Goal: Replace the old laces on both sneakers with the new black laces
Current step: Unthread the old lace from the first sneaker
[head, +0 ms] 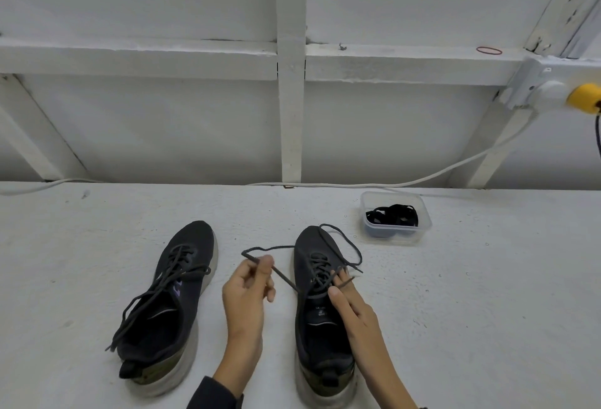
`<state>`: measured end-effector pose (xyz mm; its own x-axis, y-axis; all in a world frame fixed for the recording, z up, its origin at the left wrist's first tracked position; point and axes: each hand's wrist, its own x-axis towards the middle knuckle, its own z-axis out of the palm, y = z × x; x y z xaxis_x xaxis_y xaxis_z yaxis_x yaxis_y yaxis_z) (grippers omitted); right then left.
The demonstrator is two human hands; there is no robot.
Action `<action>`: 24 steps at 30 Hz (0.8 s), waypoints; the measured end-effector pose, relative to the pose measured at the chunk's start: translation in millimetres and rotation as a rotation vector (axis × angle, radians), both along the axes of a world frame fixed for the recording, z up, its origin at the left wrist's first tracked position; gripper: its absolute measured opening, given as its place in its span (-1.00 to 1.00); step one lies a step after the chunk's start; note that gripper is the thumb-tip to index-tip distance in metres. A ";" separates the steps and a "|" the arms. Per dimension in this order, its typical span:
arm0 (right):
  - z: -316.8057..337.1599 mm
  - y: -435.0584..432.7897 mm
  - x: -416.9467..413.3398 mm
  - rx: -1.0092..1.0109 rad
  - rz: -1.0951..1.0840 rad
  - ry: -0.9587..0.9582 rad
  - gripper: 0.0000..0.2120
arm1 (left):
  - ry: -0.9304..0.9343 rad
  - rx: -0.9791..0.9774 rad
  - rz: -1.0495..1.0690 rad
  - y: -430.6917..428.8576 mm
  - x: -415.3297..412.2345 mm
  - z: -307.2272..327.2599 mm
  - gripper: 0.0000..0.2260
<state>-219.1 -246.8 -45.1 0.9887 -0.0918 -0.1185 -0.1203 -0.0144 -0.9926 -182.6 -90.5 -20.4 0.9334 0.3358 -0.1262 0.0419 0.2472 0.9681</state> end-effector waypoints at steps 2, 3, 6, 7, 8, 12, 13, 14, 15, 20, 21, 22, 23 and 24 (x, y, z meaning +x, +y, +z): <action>0.1 -0.4 -0.3 -0.001 -0.001 -0.001 -0.71 | 0.013 -0.022 0.004 1.2 3.0 1.5 -0.78; 0.8 -0.4 -0.3 -0.004 0.005 -0.008 -0.71 | 0.025 -0.013 -0.034 0.4 2.6 1.7 -0.74; 2.5 0.2 0.0 -0.004 0.019 -0.016 -0.74 | 0.049 0.044 -0.213 -3.8 -4.9 -1.6 -0.64; 2.5 0.3 0.0 0.000 0.019 -0.015 -0.73 | 0.056 0.079 -0.280 -5.8 -8.1 -3.7 -0.65; 2.6 0.3 0.2 0.006 0.017 -0.011 -0.72 | 0.062 0.116 -0.342 -7.8 -11.5 -5.6 -0.69; -0.5 0.2 1.0 0.010 0.001 0.014 -0.75 | 0.039 0.226 -0.363 -7.0 -11.7 -8.8 -0.87; -1.9 -0.5 0.9 0.011 0.004 0.021 -0.69 | 0.030 0.203 -0.311 -5.9 -10.0 -8.3 -0.86; -2.5 -1.1 0.7 0.009 0.007 0.028 -0.59 | 0.028 0.152 -0.242 -5.4 -8.7 -6.6 -0.85; -2.8 -1.2 0.6 0.003 0.008 0.039 -0.50 | 0.029 0.095 -0.167 -5.3 -7.4 -5.5 -0.85; -4.5 -1.7 0.5 -0.022 0.014 0.043 -0.51 | 0.058 0.004 -0.116 -9.5 -6.9 -3.2 -0.74; -4.9 -1.8 0.8 -0.022 0.017 0.045 -0.54 | 0.069 0.022 -0.161 -9.3 -8.1 -3.1 -0.73; -5.0 -1.7 1.2 -0.016 0.021 0.046 -0.56 | 0.077 0.050 -0.209 -8.7 -9.8 -3.0 -0.74; -4.7 -1.5 1.5 -0.008 0.022 0.046 -0.56 | 0.075 0.085 -0.261 -8.2 -11.8 -3.3 -0.76; -4.2 -1.4 1.5 0.002 0.024 0.045 -0.56 | 0.067 0.128 -0.314 -8.5 -14.1 -4.0 -0.79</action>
<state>-217.5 -248.1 -49.3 0.9842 -0.0681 -0.1633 -0.1648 -0.0162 -0.9862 -196.7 -98.9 -24.4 0.9848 0.0503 -0.1664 0.1615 0.0884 0.9829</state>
